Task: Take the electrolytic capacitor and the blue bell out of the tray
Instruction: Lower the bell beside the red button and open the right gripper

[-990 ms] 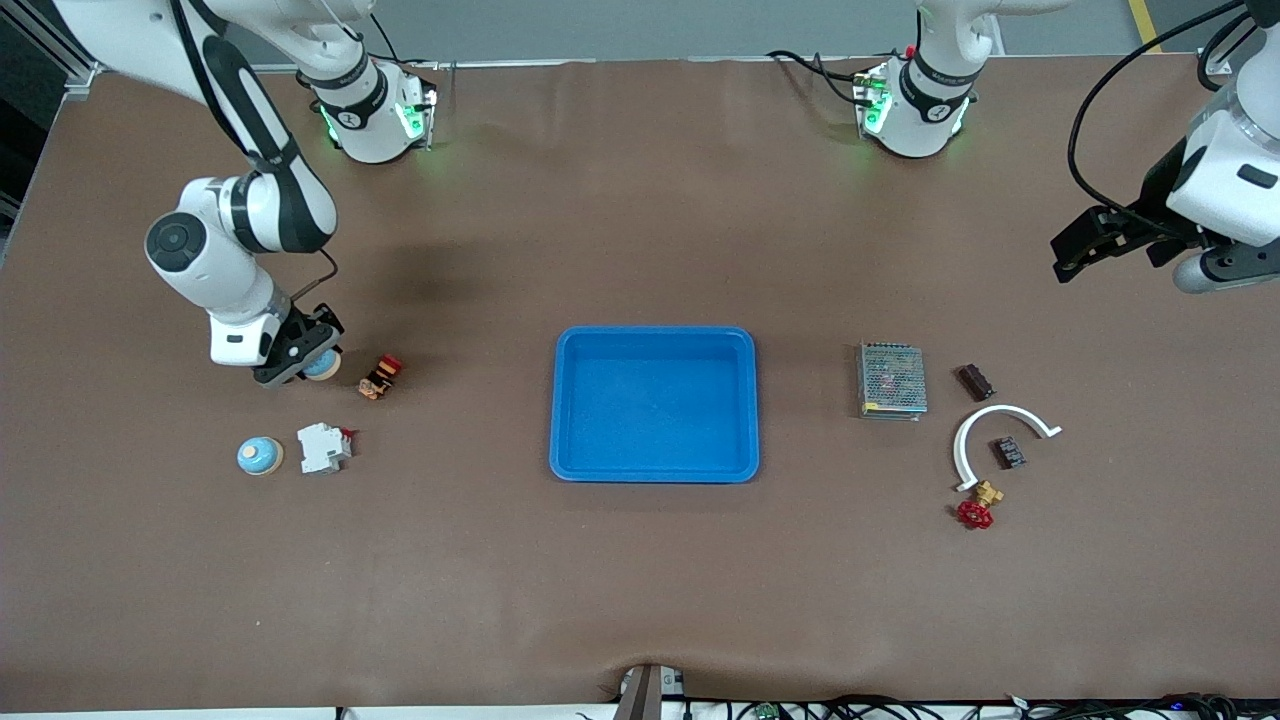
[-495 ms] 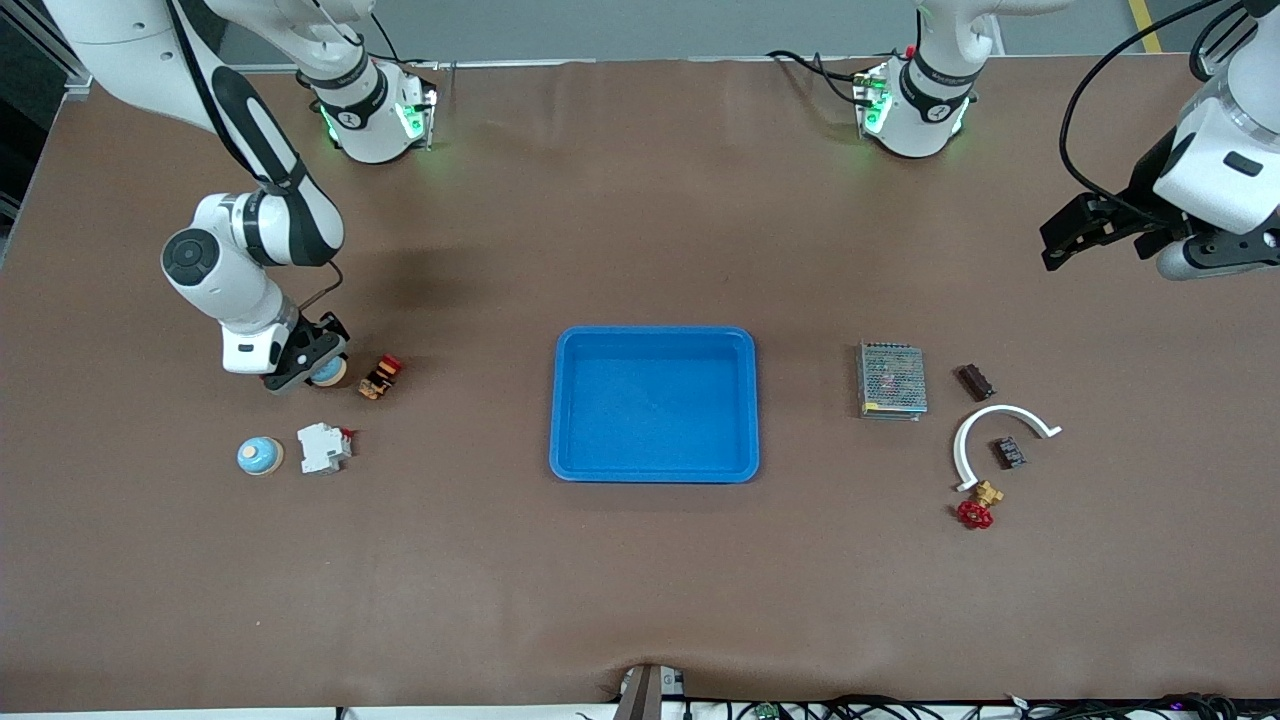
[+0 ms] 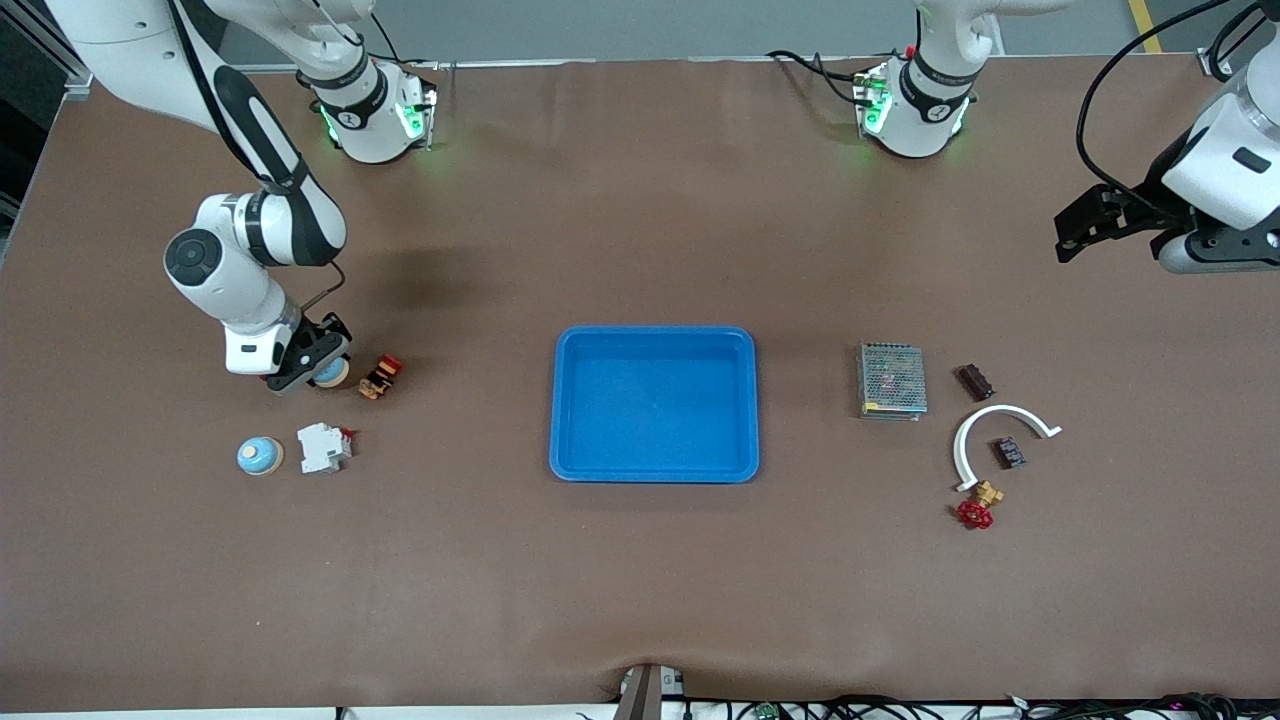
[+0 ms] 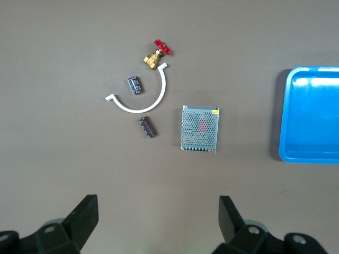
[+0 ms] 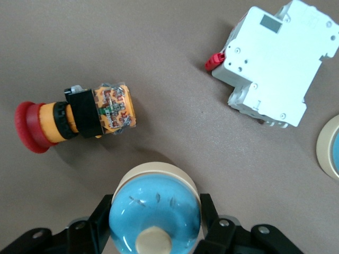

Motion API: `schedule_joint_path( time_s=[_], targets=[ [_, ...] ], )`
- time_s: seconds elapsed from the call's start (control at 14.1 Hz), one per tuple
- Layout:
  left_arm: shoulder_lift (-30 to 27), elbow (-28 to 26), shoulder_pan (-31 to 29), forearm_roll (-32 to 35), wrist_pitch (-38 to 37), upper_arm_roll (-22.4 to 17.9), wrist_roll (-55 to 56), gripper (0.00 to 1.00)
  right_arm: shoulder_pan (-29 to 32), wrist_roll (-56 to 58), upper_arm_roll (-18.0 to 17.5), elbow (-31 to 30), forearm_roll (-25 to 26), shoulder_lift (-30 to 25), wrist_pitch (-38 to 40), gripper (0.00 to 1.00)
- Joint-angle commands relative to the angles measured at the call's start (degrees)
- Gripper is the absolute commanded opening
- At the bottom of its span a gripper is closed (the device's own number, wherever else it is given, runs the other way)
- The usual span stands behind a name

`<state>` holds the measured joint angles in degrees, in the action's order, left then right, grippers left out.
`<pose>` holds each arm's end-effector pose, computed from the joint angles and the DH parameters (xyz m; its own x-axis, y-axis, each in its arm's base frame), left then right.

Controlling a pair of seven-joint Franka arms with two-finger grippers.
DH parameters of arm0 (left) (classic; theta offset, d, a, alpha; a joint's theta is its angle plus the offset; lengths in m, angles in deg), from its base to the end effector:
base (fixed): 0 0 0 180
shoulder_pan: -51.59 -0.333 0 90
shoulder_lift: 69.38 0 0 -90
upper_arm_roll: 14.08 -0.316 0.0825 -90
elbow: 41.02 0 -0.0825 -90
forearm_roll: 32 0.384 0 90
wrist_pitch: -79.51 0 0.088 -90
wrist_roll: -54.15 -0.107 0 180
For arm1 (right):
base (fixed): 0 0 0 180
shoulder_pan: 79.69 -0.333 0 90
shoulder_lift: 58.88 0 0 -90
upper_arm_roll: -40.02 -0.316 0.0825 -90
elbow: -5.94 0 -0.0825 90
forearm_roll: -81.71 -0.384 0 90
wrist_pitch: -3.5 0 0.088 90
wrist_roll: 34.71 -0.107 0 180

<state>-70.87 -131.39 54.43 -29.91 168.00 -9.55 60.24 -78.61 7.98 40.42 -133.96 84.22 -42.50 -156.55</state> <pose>0.5398 -0.0664 0.6335 0.9998 -0.0214 -0.0027 -0.0215 -0.9990 -0.0390 0.4930 -0.0108 0.1935 0.7235 0.6895 0.0347 0.6872 -0.7241 0.0587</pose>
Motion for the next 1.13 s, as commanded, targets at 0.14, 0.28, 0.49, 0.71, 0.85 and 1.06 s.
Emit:
schedule_joint_path(
  time_s=[0.14,0.28,0.49,0.71,0.85,1.06],
  targets=[
    [-2.2,-1.57,-0.03,-1.39,-0.08,-0.66,-2.92,1.0,0.24,-0.24,-0.31,0.15,0.39,0.14,-0.08,0.5],
    [-2.2,-1.31,-0.21,-1.39,-0.08,-0.66,-2.92,1.0,0.24,-0.24,-0.31,0.24,0.39,0.32,-0.08,0.51],
    [-1.93,-1.04,-0.47,-1.39,-0.08,-0.66,-2.92,1.0,0.24,-0.24,-0.31,0.24,0.39,0.58,0.0,0.53],
    [-1.85,-1.04,-0.47,-1.31,-0.08,-0.66,-3.01,1.0,0.59,-0.24,-0.31,0.24,0.39,0.58,0.27,0.68],
    [-1.85,-0.87,-0.47,-1.3,-0.08,-0.66,-2.83,1.0,0.77,-0.24,-0.31,0.24,0.39,0.67,0.36,0.78],
    [-1.85,-0.78,-0.47,-1.3,-0.08,-0.66,-2.13,1.0,0.77,-0.32,-0.4,0.24,0.39,0.58,0.44,1.0]
  ],
)
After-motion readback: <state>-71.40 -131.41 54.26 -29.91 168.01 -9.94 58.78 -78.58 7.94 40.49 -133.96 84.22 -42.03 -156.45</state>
